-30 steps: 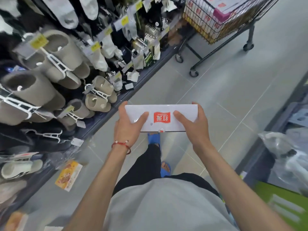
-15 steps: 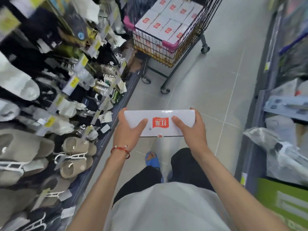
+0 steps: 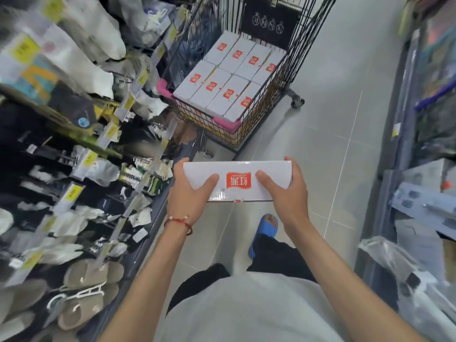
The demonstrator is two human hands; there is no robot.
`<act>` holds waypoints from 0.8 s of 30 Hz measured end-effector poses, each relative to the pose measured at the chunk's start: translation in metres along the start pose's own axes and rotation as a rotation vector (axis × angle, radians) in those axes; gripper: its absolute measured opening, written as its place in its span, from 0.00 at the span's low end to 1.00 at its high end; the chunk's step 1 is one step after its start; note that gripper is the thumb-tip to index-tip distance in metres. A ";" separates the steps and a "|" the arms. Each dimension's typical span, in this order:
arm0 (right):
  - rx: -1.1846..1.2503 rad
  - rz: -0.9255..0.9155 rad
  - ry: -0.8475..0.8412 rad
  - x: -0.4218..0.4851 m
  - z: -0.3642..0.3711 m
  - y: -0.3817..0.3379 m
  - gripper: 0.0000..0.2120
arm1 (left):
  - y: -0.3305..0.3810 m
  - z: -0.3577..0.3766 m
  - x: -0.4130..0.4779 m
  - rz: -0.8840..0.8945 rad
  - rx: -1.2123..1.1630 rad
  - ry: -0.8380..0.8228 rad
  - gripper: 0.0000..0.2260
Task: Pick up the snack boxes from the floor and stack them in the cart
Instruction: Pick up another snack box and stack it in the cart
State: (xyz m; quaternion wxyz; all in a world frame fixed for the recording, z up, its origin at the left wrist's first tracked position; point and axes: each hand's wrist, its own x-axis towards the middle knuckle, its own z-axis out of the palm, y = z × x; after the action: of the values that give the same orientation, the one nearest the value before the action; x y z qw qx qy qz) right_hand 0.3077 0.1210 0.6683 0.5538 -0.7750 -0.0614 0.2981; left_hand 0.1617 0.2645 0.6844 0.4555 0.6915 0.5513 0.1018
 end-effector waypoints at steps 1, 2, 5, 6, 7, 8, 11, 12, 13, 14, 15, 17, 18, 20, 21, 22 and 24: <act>-0.012 -0.005 -0.005 0.014 -0.006 -0.008 0.32 | 0.012 0.007 0.006 -0.006 -0.001 0.020 0.37; -0.027 -0.009 -0.015 0.029 -0.011 -0.016 0.32 | 0.023 0.014 0.012 -0.005 -0.007 0.041 0.36; -0.059 -0.017 -0.037 0.074 -0.025 -0.041 0.35 | 0.055 0.032 0.031 -0.005 -0.033 0.087 0.35; -0.064 -0.019 -0.044 0.088 -0.028 -0.049 0.34 | 0.063 0.037 0.037 -0.014 -0.042 0.096 0.36; -0.069 -0.031 -0.054 0.101 -0.030 -0.057 0.33 | 0.073 0.041 0.042 -0.021 -0.055 0.109 0.37; -0.077 -0.043 -0.067 0.113 -0.032 -0.066 0.32 | 0.083 0.044 0.048 -0.032 -0.063 0.123 0.38; -0.092 -0.065 -0.086 0.151 -0.031 -0.087 0.34 | 0.111 0.050 0.073 -0.038 -0.079 0.165 0.38; -0.088 -0.070 -0.095 0.165 -0.029 -0.093 0.35 | 0.119 0.051 0.084 -0.039 -0.082 0.181 0.37; -0.080 -0.077 -0.105 0.179 -0.026 -0.100 0.35 | 0.127 0.052 0.097 -0.041 -0.088 0.197 0.36; -0.072 -0.084 -0.114 0.194 -0.023 -0.108 0.36 | 0.135 0.054 0.110 -0.051 -0.094 0.208 0.35; -0.065 -0.089 -0.117 0.209 -0.019 -0.115 0.36 | 0.142 0.056 0.124 -0.054 -0.096 0.217 0.33; -0.061 -0.107 -0.121 0.238 -0.011 -0.133 0.35 | 0.158 0.060 0.153 -0.060 -0.112 0.235 0.29; -0.067 -0.113 -0.124 0.254 -0.007 -0.143 0.35 | 0.166 0.062 0.168 -0.064 -0.133 0.242 0.29; -0.081 -0.118 -0.127 0.285 0.004 -0.161 0.37 | 0.182 0.066 0.197 -0.073 -0.153 0.249 0.33; -0.084 -0.116 -0.134 0.301 0.009 -0.169 0.38 | 0.189 0.067 0.211 -0.074 -0.152 0.254 0.34; -0.094 -0.114 -0.146 0.315 0.014 -0.176 0.39 | 0.195 0.068 0.226 -0.080 -0.149 0.260 0.34; -0.103 -0.112 -0.161 0.342 0.023 -0.187 0.39 | 0.206 0.070 0.251 -0.085 -0.144 0.261 0.34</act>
State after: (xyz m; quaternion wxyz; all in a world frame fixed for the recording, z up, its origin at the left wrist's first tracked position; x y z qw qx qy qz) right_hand 0.6180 0.3558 0.6966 0.5223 -0.7714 -0.1641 0.3243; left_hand 0.4379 0.4475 0.7070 0.4326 0.6139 0.6259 0.2105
